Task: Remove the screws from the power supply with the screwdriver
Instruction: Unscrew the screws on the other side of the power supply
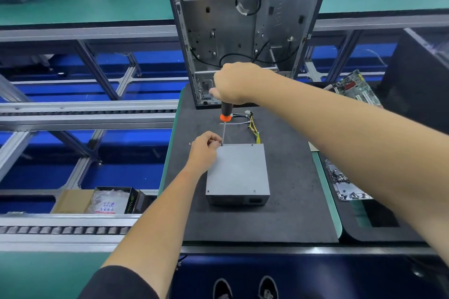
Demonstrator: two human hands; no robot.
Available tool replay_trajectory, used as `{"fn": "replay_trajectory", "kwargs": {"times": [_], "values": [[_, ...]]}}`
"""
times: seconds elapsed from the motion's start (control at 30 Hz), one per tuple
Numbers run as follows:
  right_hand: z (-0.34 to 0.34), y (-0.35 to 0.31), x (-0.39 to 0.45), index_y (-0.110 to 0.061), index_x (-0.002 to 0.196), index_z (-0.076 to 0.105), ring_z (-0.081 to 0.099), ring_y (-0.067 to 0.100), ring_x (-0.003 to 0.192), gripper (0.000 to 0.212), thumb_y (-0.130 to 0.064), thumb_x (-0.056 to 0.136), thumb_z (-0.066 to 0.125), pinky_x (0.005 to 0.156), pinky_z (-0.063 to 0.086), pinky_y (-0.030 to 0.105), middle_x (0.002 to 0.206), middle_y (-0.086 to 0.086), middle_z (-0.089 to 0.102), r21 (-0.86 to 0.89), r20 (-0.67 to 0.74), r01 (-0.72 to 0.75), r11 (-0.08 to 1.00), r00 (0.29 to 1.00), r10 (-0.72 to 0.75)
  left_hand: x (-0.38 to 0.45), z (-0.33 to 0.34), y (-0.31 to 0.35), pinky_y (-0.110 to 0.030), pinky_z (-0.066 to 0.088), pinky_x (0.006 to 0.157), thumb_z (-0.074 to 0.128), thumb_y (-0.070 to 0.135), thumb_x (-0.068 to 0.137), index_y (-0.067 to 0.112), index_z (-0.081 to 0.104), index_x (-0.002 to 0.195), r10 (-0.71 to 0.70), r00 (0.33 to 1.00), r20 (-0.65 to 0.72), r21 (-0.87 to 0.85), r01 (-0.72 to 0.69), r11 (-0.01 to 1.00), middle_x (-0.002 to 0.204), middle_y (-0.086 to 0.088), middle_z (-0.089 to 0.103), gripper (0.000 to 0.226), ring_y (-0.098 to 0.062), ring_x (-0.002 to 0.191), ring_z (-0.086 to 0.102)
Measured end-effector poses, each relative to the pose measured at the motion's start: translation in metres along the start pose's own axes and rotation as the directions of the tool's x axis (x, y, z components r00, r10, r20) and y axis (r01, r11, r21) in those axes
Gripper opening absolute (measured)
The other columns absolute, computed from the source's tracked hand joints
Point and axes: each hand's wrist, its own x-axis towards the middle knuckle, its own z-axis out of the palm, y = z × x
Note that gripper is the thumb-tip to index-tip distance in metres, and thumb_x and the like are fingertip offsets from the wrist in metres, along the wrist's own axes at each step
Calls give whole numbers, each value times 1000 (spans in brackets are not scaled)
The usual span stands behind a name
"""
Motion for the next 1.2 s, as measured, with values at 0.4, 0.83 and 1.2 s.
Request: {"fn": "replay_trajectory", "kwargs": {"times": [0.4,0.83,1.2], "values": [[-6,5,-5,-19,96,55,50,12,74,24,-5,78,62,56,37,26,88,-6,55,512,131,159,844,957,-259,-2,0,2,-19,39,66,48,1,91,15,57,77,29,1000,-3,40,-29,999,77,1,60,22,-11,71,48],[-11,0,1,-12,88,56,58,26,83,20,-30,96,51,65,42,32,84,4,62,166,203,150,975,962,-182,-3,0,3,-23,40,65,46,2,93,18,56,77,18,1000,-1,42,-18,999,81,0,59,25,-13,73,48],[-9,-20,2,-8,83,45,56,21,58,31,-35,97,44,48,41,31,78,3,53,34,162,133,991,977,-137,-3,1,4,-19,37,65,46,0,92,17,54,75,34,999,-11,37,-33,999,79,3,58,26,-11,74,47]]}}
